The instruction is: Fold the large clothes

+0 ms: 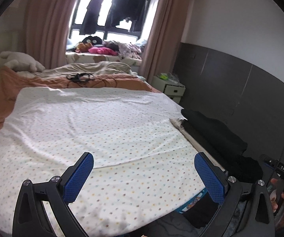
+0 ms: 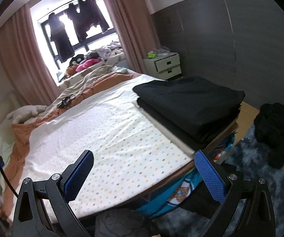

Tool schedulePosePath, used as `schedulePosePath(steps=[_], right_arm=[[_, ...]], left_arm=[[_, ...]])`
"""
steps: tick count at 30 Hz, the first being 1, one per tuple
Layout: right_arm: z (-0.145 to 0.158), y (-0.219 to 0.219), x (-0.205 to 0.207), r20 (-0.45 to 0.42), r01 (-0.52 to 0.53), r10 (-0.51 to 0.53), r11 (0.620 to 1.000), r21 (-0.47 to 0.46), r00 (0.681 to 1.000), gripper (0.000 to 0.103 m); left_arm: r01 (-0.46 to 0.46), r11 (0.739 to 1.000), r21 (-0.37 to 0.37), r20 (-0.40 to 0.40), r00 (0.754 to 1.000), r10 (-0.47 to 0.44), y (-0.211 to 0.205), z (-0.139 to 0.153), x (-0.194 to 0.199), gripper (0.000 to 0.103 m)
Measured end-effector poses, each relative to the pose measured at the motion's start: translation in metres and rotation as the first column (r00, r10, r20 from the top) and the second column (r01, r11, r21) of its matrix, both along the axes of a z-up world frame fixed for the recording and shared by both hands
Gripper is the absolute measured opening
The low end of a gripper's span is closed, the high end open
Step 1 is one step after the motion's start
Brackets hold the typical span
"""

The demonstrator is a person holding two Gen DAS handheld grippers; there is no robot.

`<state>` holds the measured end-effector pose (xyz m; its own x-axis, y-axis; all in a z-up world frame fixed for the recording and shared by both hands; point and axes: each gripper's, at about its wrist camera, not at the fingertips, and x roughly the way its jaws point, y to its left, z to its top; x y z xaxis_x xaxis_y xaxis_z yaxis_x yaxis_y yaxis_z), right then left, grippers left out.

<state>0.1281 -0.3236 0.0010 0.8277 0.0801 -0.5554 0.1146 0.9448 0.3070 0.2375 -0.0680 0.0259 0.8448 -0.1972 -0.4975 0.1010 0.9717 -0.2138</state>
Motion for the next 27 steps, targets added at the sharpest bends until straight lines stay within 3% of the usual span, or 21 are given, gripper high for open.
schedulePosePath(steps=[16,27], right_arm=[[-0.010,0.049,-0.059,0.043,-0.095,0.096,0.995,-0.031,0.994,0.103],[-0.035,0.076,-0.087,0.057,-0.150,0.152,0.988,-0.043,0.987,0.103]], left_arm=[[-0.124,0.988,0.086,0.083,0.990,0.117,0.016,-0.013,-0.112,0.102],[-0.164,0.977,0.135,0.119,0.982,0.148,0.005,-0.029,-0.159,0.102]])
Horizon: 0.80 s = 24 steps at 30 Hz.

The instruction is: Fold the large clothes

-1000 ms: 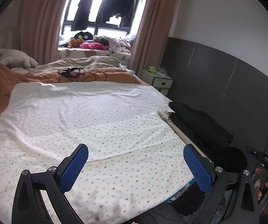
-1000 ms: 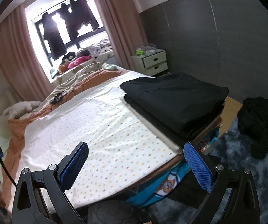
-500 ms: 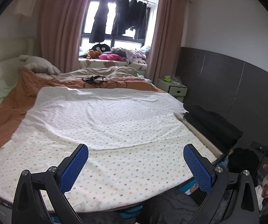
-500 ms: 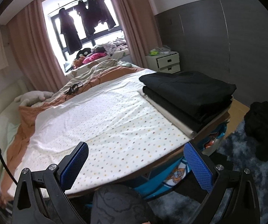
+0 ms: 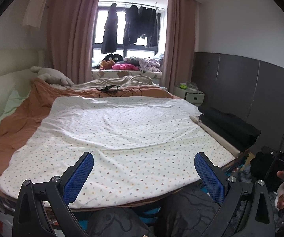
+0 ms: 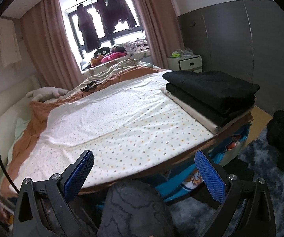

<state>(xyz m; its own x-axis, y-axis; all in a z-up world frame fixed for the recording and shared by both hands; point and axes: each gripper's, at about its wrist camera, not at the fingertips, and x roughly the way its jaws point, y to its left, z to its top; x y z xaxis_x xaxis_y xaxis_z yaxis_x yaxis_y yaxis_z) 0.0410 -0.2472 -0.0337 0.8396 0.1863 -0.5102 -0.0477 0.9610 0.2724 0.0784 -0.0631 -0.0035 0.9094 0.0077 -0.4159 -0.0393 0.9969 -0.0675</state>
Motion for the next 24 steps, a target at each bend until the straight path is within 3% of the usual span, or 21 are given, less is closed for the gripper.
schedulePosePath(steps=[24], right_arm=[[-0.008,0.022,-0.001,0.032,-0.028,0.028,1.000,-0.006,0.999,0.103]], left_arm=[[-0.074,0.997,-0.002,0.014,0.997,0.074,0.006,-0.009,-0.011,0.102]])
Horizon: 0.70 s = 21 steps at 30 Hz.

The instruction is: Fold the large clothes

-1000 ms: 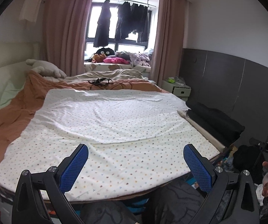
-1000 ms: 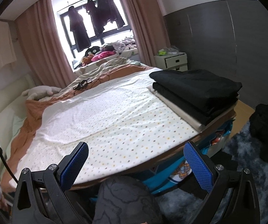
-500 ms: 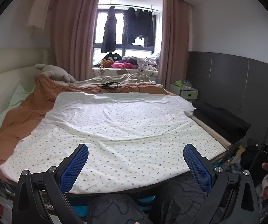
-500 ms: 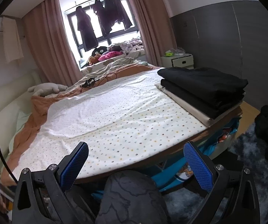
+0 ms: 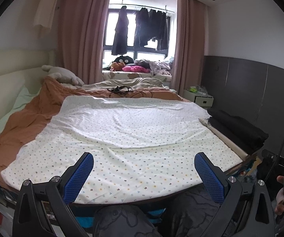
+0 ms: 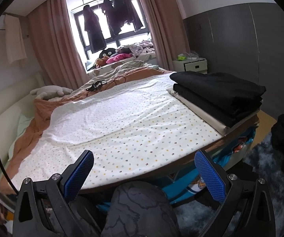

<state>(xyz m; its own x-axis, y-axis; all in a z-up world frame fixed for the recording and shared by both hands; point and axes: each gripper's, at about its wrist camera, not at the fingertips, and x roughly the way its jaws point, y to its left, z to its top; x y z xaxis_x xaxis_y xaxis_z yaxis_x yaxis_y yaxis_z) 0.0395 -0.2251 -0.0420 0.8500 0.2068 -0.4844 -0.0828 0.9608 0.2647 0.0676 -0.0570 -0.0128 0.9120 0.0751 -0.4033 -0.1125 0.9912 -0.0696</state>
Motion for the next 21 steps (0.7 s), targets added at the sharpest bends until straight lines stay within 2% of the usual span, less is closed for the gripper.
schedulePosePath(steps=[21], right_arm=[[-0.0038,0.0020,0.0004,-0.002,0.012,-0.012,1.000,-0.012,1.000,0.103]], left_arm=[[-0.009,1.000,-0.026,-0.009,1.000,0.009,0.0057,-0.0047,0.0007,0.102]])
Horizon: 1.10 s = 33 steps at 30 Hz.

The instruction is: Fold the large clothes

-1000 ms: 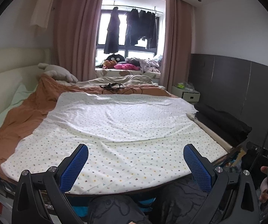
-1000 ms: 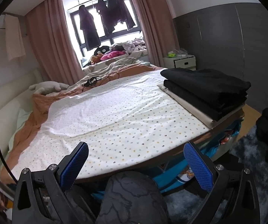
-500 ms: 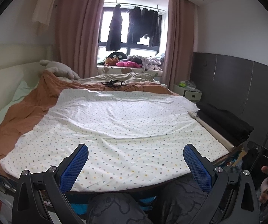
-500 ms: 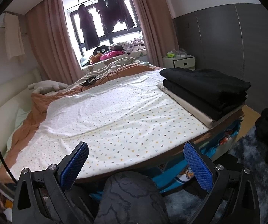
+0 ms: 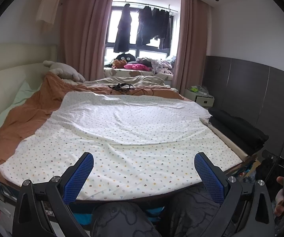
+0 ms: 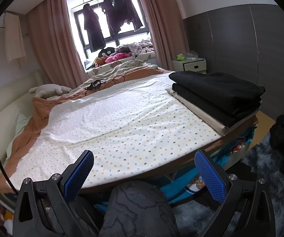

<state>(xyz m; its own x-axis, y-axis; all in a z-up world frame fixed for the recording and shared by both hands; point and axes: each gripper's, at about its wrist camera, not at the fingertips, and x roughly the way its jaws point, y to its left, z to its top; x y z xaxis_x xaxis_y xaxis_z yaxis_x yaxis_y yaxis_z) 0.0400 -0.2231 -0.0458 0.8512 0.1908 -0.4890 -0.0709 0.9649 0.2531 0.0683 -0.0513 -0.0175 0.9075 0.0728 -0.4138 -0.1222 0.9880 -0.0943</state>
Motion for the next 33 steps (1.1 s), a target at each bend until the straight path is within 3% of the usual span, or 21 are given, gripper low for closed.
schedulePosePath(steps=[33], right_arm=[[-0.0003,-0.0018,-0.0013,-0.001,0.004,-0.004,1.000,0.000,1.000,0.103]], left_arm=[[-0.012,1.000,-0.003,0.012,1.000,0.012,-0.0050,-0.0033,-0.0059,0.102]])
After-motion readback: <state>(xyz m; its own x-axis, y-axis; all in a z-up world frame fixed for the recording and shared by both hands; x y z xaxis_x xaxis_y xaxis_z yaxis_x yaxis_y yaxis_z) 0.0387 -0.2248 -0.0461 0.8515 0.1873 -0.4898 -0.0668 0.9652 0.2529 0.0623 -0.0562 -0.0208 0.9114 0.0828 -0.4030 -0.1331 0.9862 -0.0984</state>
